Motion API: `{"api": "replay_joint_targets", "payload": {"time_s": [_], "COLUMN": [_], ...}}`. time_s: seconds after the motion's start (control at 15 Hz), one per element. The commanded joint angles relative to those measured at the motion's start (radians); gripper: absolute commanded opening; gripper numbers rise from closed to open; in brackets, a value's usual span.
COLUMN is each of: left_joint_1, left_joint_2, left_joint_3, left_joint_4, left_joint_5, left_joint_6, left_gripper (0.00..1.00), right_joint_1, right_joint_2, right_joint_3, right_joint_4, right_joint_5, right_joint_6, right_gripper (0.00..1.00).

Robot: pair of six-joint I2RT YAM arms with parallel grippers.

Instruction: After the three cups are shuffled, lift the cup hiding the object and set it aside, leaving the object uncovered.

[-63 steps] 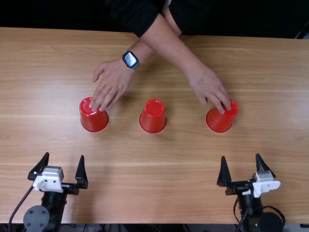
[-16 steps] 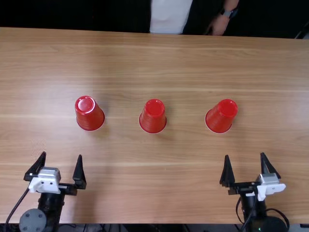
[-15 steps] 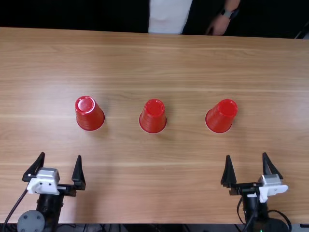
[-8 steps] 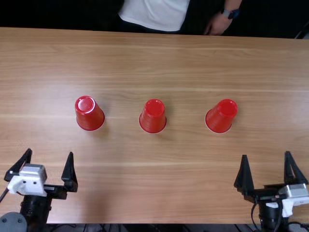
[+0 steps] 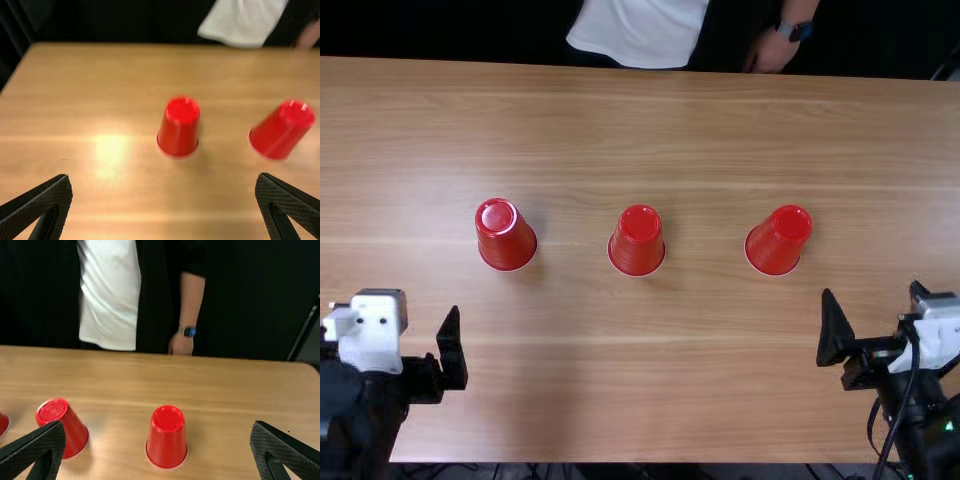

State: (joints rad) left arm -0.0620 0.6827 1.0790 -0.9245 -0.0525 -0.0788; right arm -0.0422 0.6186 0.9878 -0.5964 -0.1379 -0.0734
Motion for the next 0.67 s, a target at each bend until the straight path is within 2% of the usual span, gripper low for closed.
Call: {"api": "replay_joint_targets", "payload": {"time_s": [0.0,0.2,0.47,0.6], "left_joint_1": [-0.007,-0.006,-0.009,-0.012], "left_joint_2": [0.049,0.133,0.204,0.244], "left_joint_3": [0.082,0.170,0.226,0.265], "left_joint_4": [-0.053,-0.147,-0.189,-0.206], "left_joint_5": [-0.023,-0.023,-0.021,-0.019], "left_joint_6": [0.007,0.005,0.005,0.005], "left_gripper": [1.00,1.00,1.00,1.00], "right_joint_1": [-0.012,-0.008,-0.005,-0.005], "right_joint_2": [0.032,0.099,0.164,0.196], "right_joint_3": [0.074,0.140,0.176,0.215], "right_joint_4": [-0.045,-0.192,-0.354,-0.388], "right_joint_5": [-0.008,-0.009,-0.011,-0.009], "right_joint_6": [-0.008,-0.009,-0.006,-0.006], "right_gripper": [1.00,1.00,1.00,1.00]}}
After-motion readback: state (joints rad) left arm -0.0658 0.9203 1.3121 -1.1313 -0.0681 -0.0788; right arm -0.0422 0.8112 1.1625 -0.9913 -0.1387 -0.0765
